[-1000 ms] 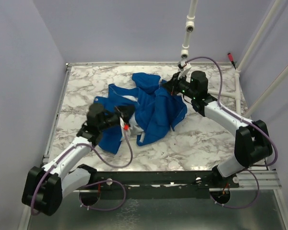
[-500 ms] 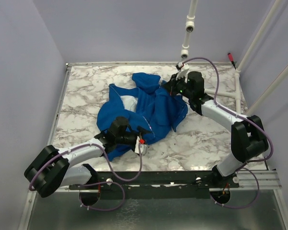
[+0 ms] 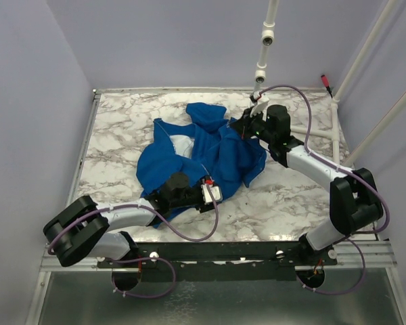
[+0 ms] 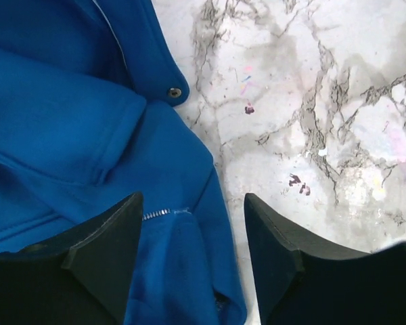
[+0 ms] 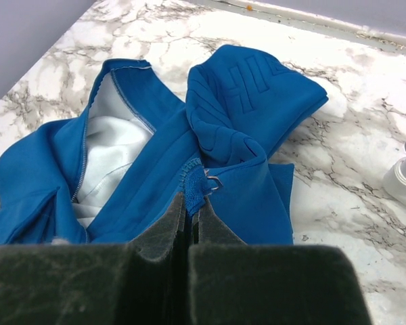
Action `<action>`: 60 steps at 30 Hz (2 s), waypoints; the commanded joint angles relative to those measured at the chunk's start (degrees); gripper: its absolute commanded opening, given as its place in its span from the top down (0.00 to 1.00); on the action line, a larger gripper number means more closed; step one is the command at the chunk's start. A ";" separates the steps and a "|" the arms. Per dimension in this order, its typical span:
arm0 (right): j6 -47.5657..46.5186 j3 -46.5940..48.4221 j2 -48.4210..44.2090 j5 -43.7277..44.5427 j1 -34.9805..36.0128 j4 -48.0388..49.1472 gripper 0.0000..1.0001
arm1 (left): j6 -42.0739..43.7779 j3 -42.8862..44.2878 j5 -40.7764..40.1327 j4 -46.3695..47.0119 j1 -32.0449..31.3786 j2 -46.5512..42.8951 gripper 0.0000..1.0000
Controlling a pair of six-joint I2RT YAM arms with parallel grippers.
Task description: Zip up the jacket
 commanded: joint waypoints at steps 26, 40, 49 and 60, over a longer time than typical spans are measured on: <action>-0.70 -0.01 -4.15 -0.25 0.21 -1.15 0.99 | -21.97 -2.25 -24.02 11.25 -5.44 11.05 0.27; -1.39 0.27 -5.49 0.49 0.22 -3.26 0.99 | -20.15 -3.05 -28.60 12.97 -4.84 14.25 0.63; -1.72 0.88 -5.67 -0.16 0.24 -3.53 0.99 | -16.98 -7.38 -17.65 15.49 -3.82 5.23 0.66; -0.31 0.27 -5.60 -1.55 0.26 -2.16 0.99 | -28.55 -7.41 -13.30 15.12 3.72 3.96 0.45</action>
